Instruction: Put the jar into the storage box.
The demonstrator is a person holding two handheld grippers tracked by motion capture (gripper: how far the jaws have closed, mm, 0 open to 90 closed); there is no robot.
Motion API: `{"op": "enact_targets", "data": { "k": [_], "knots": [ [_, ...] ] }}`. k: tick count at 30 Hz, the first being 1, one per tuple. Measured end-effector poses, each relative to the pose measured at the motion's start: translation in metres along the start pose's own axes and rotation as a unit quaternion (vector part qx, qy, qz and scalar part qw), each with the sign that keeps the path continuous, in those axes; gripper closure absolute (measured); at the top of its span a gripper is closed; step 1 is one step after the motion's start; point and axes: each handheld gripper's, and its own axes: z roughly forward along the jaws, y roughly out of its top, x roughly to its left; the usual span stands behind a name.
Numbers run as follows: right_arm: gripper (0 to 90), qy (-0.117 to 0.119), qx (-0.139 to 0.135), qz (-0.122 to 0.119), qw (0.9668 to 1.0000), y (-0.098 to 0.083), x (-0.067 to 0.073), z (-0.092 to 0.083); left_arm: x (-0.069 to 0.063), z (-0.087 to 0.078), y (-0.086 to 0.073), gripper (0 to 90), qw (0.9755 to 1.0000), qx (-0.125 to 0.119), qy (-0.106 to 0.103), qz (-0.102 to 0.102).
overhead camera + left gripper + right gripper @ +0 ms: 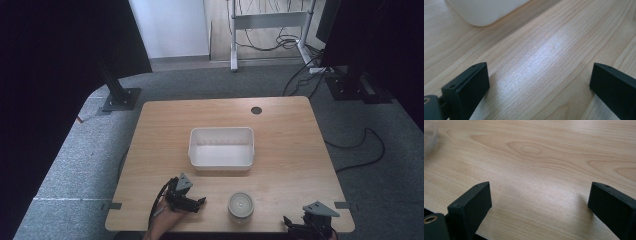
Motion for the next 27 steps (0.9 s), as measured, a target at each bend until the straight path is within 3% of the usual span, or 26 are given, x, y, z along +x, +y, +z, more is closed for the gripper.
{"op": "enact_targets", "data": {
  "k": [20,27],
  "knots": [
    [0.3,-0.016,0.019,-0.021,0.9995,0.0009,0.0054,0.0038,-0.0006,0.0002,0.0001,2.2,1.0000,0.000,0.002,-0.002],
    [2.5,-0.015,0.019,-0.020,0.9995,0.0013,0.0052,0.0032,-0.0006,0.0003,0.0002,2.2,1.0000,0.000,0.002,-0.002]
  ]
}}
